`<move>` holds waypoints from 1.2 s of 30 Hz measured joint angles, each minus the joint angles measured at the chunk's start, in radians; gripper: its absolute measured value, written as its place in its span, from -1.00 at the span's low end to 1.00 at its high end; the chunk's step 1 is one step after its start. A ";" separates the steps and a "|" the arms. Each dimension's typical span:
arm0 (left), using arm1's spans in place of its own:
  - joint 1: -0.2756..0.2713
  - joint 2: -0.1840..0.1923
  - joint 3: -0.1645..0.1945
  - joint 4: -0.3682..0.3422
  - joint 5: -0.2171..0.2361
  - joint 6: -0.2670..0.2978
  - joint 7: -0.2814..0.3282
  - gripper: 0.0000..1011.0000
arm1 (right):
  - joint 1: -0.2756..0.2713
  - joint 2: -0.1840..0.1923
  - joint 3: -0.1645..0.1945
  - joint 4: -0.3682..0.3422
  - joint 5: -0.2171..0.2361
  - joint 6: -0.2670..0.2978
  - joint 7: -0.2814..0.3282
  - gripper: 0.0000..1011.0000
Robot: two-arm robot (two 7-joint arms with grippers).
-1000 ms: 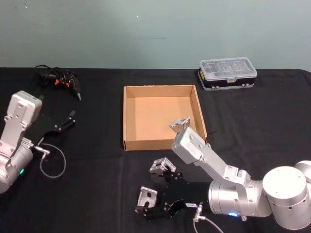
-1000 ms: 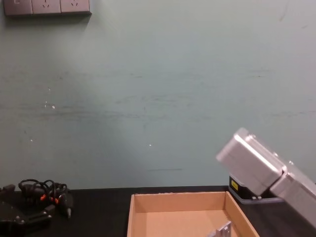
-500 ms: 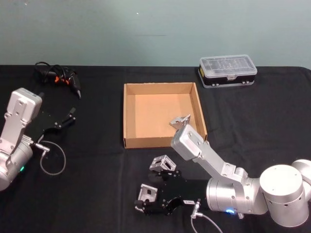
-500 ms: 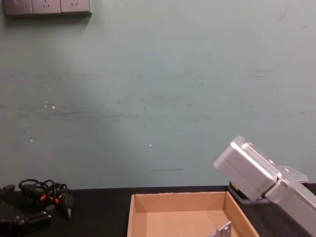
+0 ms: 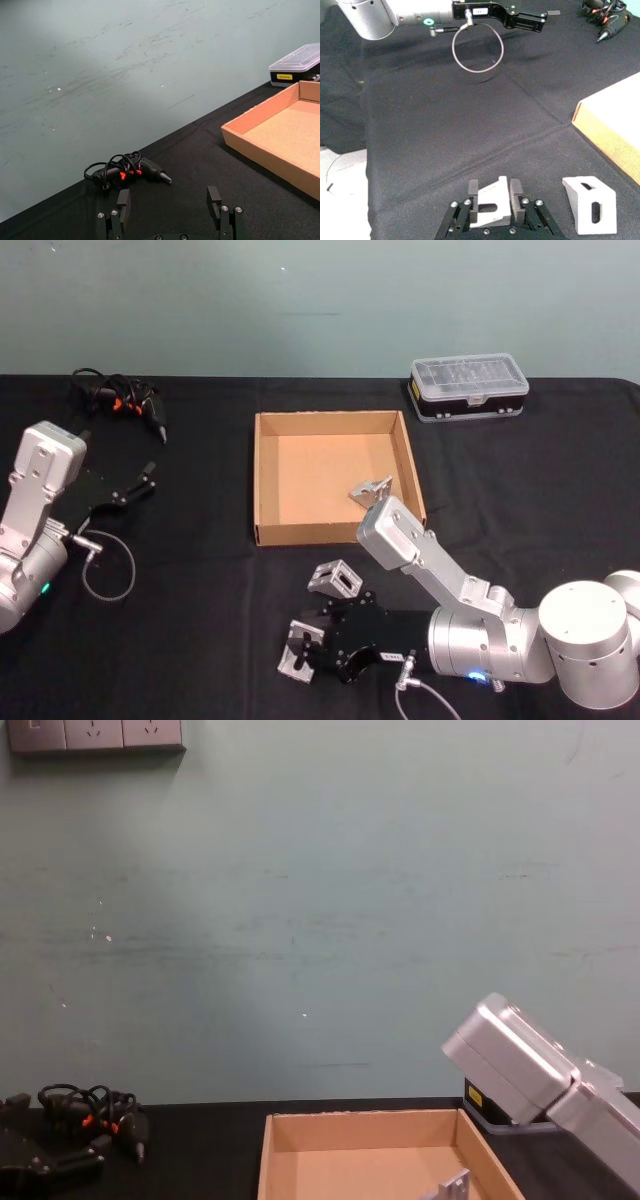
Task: Use one hand to pick up the angle iron from the table and place it into the box.
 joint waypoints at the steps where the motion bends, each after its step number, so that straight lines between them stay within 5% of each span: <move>1: 0.000 0.000 0.000 0.000 0.000 0.000 0.000 0.98 | -0.001 0.002 0.000 0.000 0.000 0.000 0.000 -0.21; 13: 0.000 0.000 0.000 0.000 0.000 0.000 0.000 0.98 | 0.003 0.011 -0.007 -0.003 -0.017 -0.004 0.001 -0.90; 23: 0.000 0.000 0.000 0.000 0.000 0.000 0.000 0.98 | -0.011 0.013 0.021 -0.049 -0.020 -0.015 -0.025 -0.90; 36: 0.000 0.000 0.000 0.000 0.000 0.000 0.000 0.98 | -0.026 0.028 0.158 -0.161 -0.005 -0.043 -0.125 -0.90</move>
